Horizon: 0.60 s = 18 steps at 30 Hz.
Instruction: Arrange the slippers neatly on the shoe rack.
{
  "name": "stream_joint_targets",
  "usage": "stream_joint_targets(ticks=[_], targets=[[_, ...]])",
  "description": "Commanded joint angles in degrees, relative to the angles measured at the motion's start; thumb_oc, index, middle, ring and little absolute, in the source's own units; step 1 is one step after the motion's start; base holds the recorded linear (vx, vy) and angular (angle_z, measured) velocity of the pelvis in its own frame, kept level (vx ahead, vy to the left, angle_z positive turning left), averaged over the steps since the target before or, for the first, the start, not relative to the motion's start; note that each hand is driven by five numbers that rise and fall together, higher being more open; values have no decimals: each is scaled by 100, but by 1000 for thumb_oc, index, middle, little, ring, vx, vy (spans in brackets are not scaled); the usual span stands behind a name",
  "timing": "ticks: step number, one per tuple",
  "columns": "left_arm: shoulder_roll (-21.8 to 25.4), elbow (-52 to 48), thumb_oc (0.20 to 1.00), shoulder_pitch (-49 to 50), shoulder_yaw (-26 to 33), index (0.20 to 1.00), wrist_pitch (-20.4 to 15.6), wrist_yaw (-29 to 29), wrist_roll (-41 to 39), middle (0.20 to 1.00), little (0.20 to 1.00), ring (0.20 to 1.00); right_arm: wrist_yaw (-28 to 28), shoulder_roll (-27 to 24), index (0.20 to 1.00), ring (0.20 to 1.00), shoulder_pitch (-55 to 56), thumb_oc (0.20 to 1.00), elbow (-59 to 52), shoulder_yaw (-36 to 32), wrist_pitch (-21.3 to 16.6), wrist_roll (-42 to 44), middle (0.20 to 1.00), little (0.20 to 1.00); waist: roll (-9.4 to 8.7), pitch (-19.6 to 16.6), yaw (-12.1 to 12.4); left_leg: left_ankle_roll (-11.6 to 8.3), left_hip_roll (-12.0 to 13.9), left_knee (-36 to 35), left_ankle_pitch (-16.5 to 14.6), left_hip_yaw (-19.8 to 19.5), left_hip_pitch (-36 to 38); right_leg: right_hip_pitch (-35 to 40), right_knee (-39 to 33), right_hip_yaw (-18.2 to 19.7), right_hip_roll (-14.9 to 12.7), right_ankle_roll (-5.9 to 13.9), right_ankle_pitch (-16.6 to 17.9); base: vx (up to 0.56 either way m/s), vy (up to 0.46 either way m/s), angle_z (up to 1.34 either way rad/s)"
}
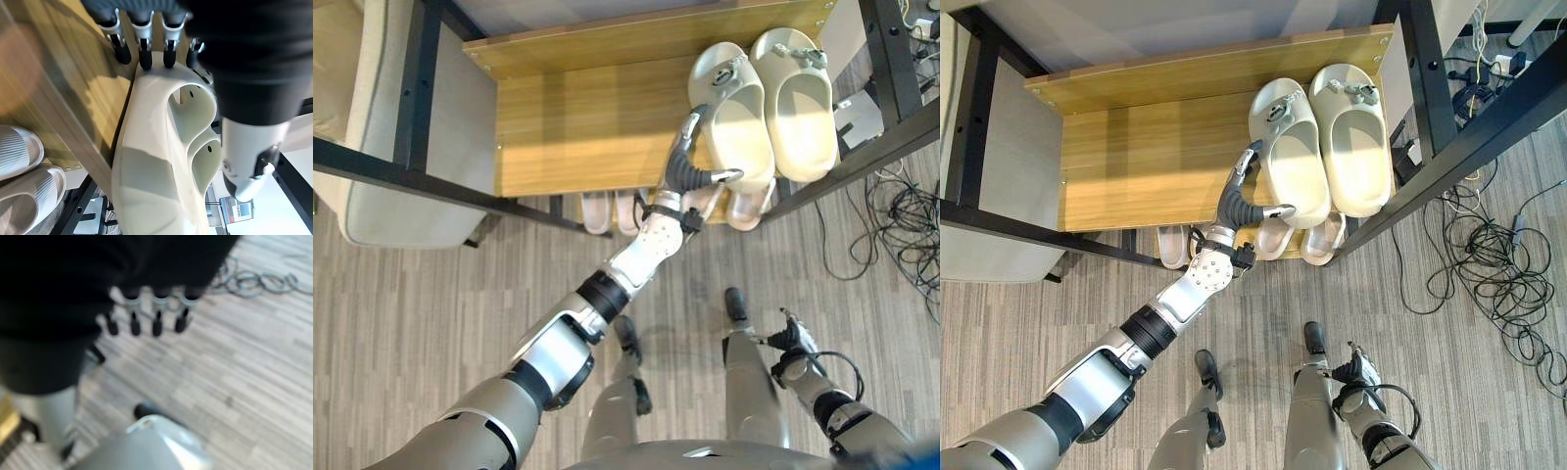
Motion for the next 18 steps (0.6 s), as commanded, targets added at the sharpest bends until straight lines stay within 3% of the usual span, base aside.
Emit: stream_joint_targets(ticks=[1,18], targets=[[-609,673,1000,-1263,-242,1000,-82,-275,274,1000,1000,1000,-15,-182,1000,1000,-220,1000,230,250,-10,23,1000,1000,-63,161,-124,-478,163,31,-226,-59,82,484,-1524,-306,64,59,1029,0,0,0],[-809,707,1000,-1654,-389,1000,-160,-302,254,1000,1000,1000,-22,-238,1000,1000,-311,1000,361,270,-39,2,1000,1000,-43,127,-222,-483,245,31,-255,61,125,372,-1471,-239,130,47,993,2,-1,0]])
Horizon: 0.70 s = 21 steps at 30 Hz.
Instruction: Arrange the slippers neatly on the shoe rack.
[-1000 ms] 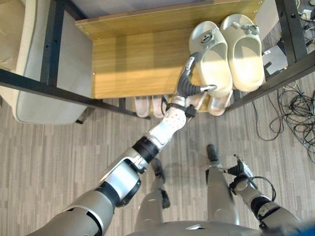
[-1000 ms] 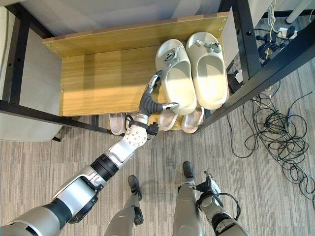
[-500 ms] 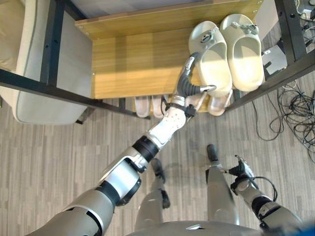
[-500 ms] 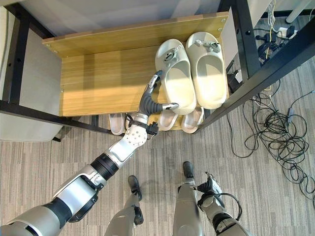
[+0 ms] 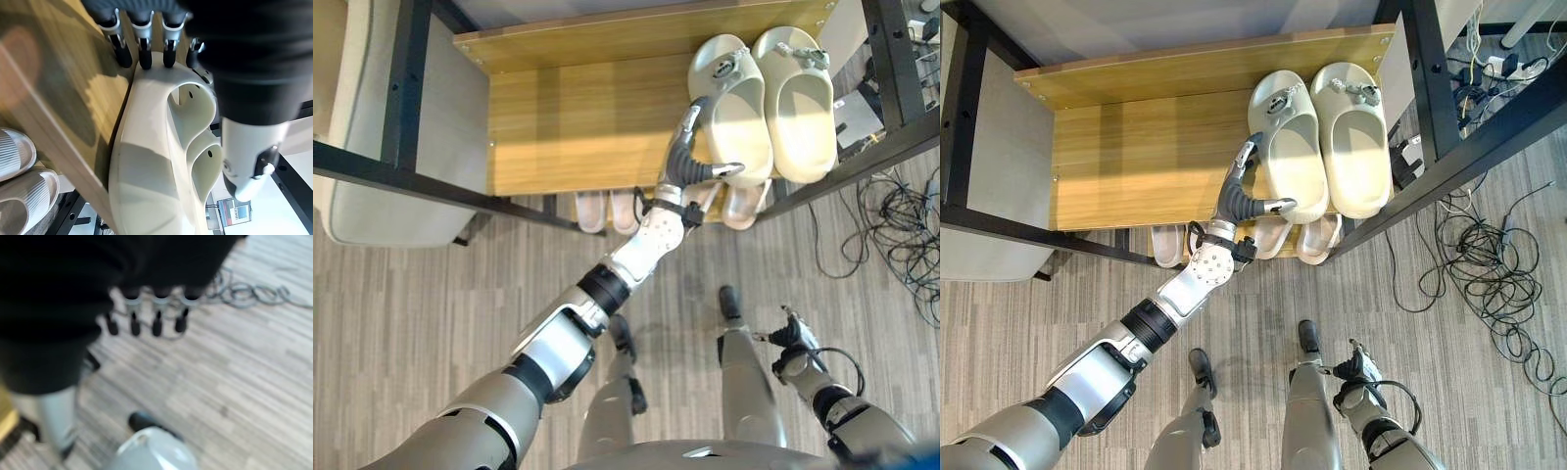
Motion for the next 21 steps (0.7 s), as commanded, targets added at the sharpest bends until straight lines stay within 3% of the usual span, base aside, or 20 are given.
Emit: stream_joint_targets(ticks=[1,9,21], targets=[[-804,517,1000,-1406,-404,1000,-195,-400,274,1000,1000,1000,-25,-250,1000,1000,-146,1000,231,259,-31,6,1000,1000,149,173,-139,-481,253,31,-253,30,232,479,-1477,-253,122,102,940,0,0,0],[-688,370,1000,-1242,-388,1000,-197,-434,340,1000,1000,1000,-34,-256,1000,1000,-60,1000,216,189,-64,30,1000,1000,156,166,-119,-481,245,31,-267,-13,269,544,-1456,-309,114,85,914,0,0,0],[147,-296,1000,-1396,-188,1000,-154,-337,982,1000,1000,1000,84,-175,1000,1000,98,1000,185,74,-59,110,1000,1000,183,71,12,-473,163,31,-290,-109,310,693,-1448,-399,73,92,886,0,0,0]])
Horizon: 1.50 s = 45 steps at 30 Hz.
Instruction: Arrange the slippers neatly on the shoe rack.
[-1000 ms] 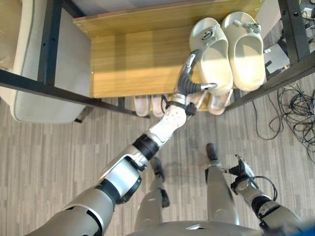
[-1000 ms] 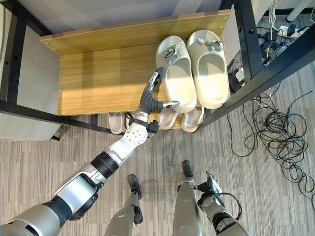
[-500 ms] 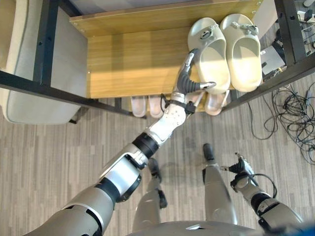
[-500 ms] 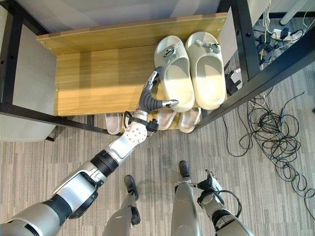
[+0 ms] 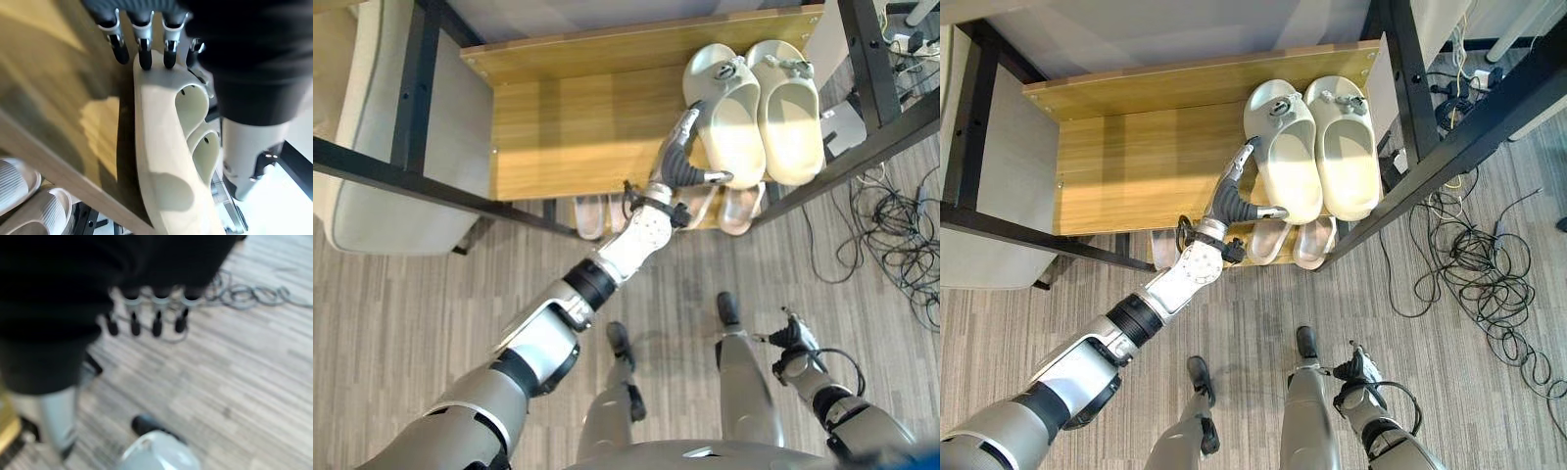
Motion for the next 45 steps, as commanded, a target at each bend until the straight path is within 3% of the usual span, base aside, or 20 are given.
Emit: stream_joint_targets(ticks=[1,9,16,26,34,38,45], targets=[[-507,-98,1000,-1310,149,1000,-314,-44,520,1000,1000,1000,32,-212,1000,1000,60,1000,88,113,-10,104,1000,1000,180,143,46,-467,154,31,-291,-96,143,518,-1401,-397,67,126,839,0,0,0],[-449,-217,1000,-1450,166,1000,-257,-96,712,1000,1000,1000,76,-209,1000,1000,81,1000,36,133,-14,101,1000,1000,174,164,88,-447,115,31,-288,-150,126,553,-1404,-425,20,157,860,0,0,0],[-472,443,1000,-1160,261,1000,-98,-114,658,1000,1000,1000,61,-194,1000,1000,40,1000,1,105,-11,158,1000,1000,120,252,94,-425,75,31,-243,-165,41,458,-1411,-409,-6,151,926,-21,3,0],[-99,767,1000,-907,339,1000,49,-53,973,1000,1000,1000,-14,-172,1000,1000,36,1000,16,23,-15,200,1000,1000,96,303,139,-427,92,31,-197,-186,-18,425,-1399,-419,6,123,926,-2,-1,-1],[218,812,1000,-991,407,1000,156,378,1589,1000,1000,1000,-12,-146,1000,1000,67,1000,35,14,-58,185,1000,1000,81,249,160,-442,118,36,-203,-199,-44,407,-1379,-439,16,115,899,0,0,0],[381,1075,1000,-1136,386,1000,409,704,2181,1000,1000,1000,-39,-166,1000,1000,50,1000,49,15,-133,201,1000,1000,36,256,144,-444,127,46,-213,-202,-81,369,-1355,-440,23,115,886,0,0,0],[339,1134,1000,-1057,655,1000,533,899,2134,1000,1000,1000,-41,-154,1000,1000,69,1000,19,27,-151,201,1000,1000,-5,283,149,-437,128,80,-210,-217,-113,352,-1336,-454,24,115,879,0,0,0]])
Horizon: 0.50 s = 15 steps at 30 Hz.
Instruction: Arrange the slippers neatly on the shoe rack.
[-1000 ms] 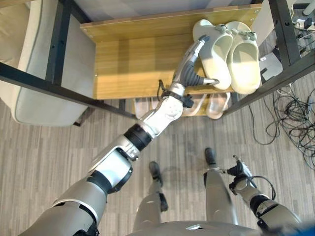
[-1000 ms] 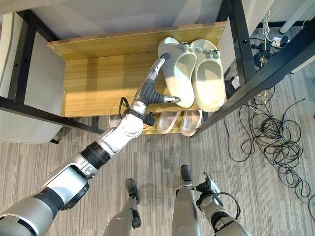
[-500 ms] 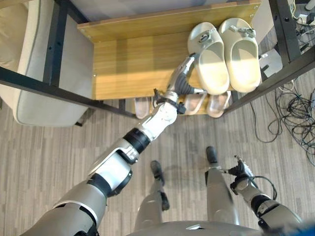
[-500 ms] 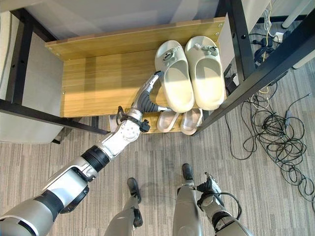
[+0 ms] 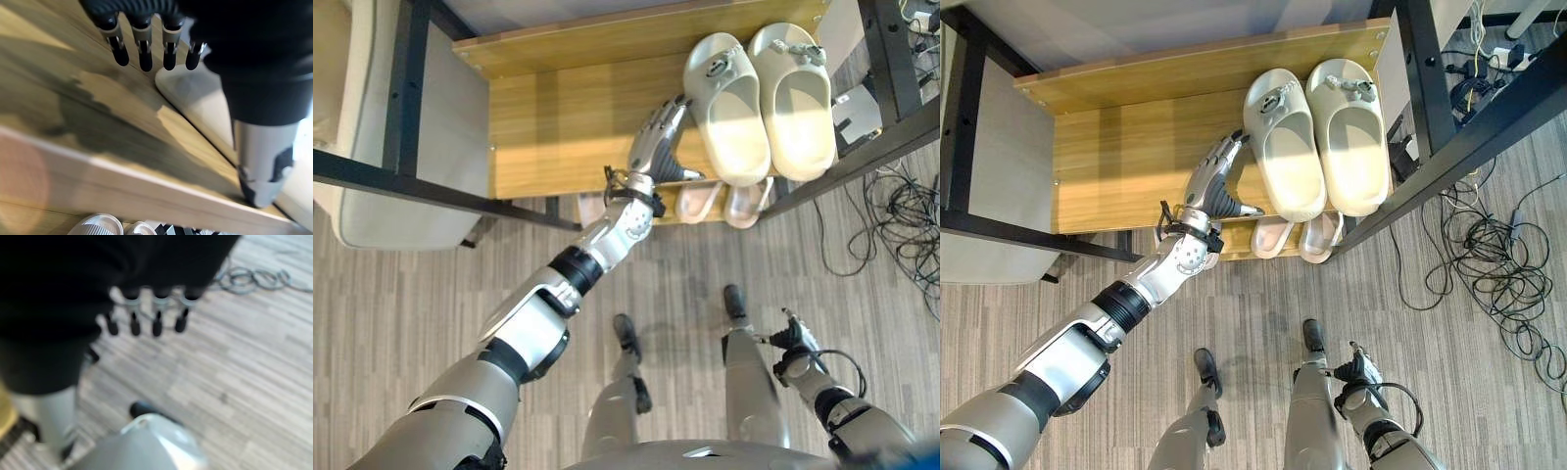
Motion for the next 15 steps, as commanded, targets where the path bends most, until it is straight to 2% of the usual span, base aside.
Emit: stream_joint_targets(ticks=[1,6,15], targets=[[-12,306,1000,-690,582,1000,-51,351,10,1000,1000,1000,-140,-85,1000,1000,42,1000,53,48,-64,111,1000,1000,-170,127,65,-406,93,82,-233,-209,10,492,-1364,-418,3,91,919,0,0,0],[-158,124,1000,-398,993,1000,-259,467,-752,1000,1000,1000,-138,-17,1000,1000,130,1000,14,42,-33,130,1000,1000,-182,97,61,-400,101,91,-241,-219,27,512,-1371,-436,0,83,921,0,0,0],[21,-259,1000,150,1298,1000,-374,486,-1063,1000,1000,1000,-123,28,1000,1000,226,1000,3,-59,-36,143,1000,1000,-180,-2,114,-393,93,74,-268,-227,87,597,-1391,-448,14,75,903,0,0,0]])
